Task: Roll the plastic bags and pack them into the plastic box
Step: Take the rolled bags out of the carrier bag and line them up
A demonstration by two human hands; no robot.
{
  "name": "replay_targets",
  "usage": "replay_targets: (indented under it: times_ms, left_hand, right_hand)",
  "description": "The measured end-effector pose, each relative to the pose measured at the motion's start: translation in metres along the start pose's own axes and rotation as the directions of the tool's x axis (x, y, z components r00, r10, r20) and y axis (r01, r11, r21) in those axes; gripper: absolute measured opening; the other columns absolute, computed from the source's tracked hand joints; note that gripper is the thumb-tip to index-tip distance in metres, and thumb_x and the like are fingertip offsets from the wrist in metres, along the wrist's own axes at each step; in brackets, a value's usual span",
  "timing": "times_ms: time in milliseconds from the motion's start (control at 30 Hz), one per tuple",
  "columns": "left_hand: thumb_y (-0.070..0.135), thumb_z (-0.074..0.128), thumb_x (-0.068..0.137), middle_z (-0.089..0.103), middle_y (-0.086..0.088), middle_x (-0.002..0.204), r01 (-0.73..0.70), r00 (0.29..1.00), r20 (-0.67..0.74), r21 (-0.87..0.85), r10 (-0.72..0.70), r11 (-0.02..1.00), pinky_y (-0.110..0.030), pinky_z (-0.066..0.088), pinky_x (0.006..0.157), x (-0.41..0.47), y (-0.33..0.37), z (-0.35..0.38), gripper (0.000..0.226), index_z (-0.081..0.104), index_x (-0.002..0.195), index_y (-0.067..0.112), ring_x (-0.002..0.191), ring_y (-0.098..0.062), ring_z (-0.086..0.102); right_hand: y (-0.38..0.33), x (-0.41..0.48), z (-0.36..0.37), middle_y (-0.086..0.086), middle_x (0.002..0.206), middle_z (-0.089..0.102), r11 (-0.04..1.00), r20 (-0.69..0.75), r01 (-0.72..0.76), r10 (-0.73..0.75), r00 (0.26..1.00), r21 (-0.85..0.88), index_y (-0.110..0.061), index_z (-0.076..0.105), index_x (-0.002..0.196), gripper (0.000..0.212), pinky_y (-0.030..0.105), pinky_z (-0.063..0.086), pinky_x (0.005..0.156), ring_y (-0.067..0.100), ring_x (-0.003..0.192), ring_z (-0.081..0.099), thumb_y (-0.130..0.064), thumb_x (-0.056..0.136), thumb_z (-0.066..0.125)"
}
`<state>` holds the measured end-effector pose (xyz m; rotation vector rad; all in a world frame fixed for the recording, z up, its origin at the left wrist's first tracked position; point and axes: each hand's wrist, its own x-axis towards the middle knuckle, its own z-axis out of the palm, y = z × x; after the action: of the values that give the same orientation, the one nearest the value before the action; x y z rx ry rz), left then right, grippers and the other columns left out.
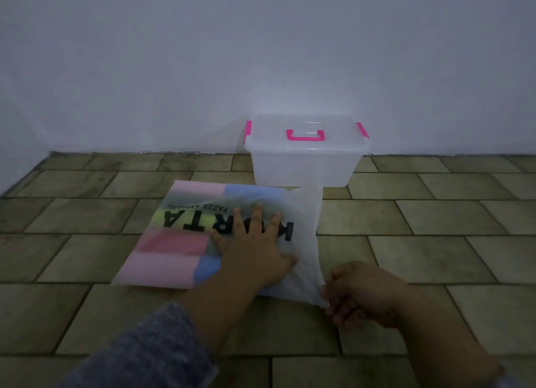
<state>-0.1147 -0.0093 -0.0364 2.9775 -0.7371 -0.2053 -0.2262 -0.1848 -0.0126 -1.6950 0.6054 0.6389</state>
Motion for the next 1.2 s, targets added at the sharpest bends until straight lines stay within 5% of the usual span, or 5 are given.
replay_targets:
  times_ms: [200,333,533,867,1200]
  left_hand:
    - [0.079,0.028,0.078,0.012,-0.002,0.158,-0.164,0.969,-0.184,0.013,0.163,0.986,-0.067,-0.001,0.107,-0.013,0.000,-0.003,0.081,0.023,0.144,0.033,0.145,-0.027,0.003]
    - [0.072,0.046,0.076,0.052,0.004,0.128,-0.641,0.713,-0.340,0.041,0.614,0.767,-0.058,0.021,0.109,-0.038,0.005,0.005,0.055,0.055,0.112,0.031,0.124,-0.015,0.040]
    - [0.037,0.054,0.087,0.062,0.005,0.084,-0.741,0.592,-0.429,0.043,0.682,0.670,-0.052,0.036,0.104,-0.040,0.025,0.006,0.018,0.061,0.080,0.022,0.082,-0.014,0.059]
    - [0.021,0.054,0.085,0.060,-0.004,0.075,-0.795,0.602,-0.372,-0.195,0.706,0.575,-0.034,0.051,0.071,-0.031,0.017,0.001,0.017,0.062,0.071,0.014,0.070,-0.016,0.054]
    - [0.018,0.067,0.083,0.063,-0.009,0.094,-0.737,0.668,-0.280,-0.379,0.689,0.560,-0.020,0.037,0.078,-0.029,0.010,-0.012,0.011,0.067,0.088,0.008,0.086,-0.016,0.053]
  right_hand:
    - [0.002,-0.017,0.012,0.011,0.055,0.061,0.988,-0.099,0.074,-0.061,0.993,0.136,-0.002,0.059,0.071,0.017,0.026,0.043,0.044,0.020,0.045,0.055,-0.013,0.084,0.061]
    - [0.004,-0.021,0.016,0.009,0.052,0.055,0.954,-0.105,0.059,-0.029,0.994,0.293,-0.003,0.059,0.071,0.024,0.024,0.037,0.042,0.019,0.043,0.048,-0.019,0.089,0.056]
    - [0.005,-0.017,0.016,0.003,0.048,0.048,0.971,-0.163,0.096,-0.060,0.985,0.220,-0.008,0.062,0.063,0.023,0.020,0.028,0.041,0.014,0.040,0.037,-0.020,0.082,0.058]
    - [-0.035,0.045,-0.022,0.000,0.042,0.044,0.997,-0.346,0.048,-0.022,0.938,0.064,-0.011,0.052,0.057,0.032,0.022,0.030,0.039,0.014,0.038,0.036,-0.021,0.086,0.061]
    - [-0.104,0.141,-0.059,0.017,0.083,0.064,0.914,-0.564,0.320,-0.132,0.815,0.249,-0.004,0.062,0.085,0.021,0.048,0.055,0.071,0.035,0.078,0.062,-0.024,0.088,0.061]
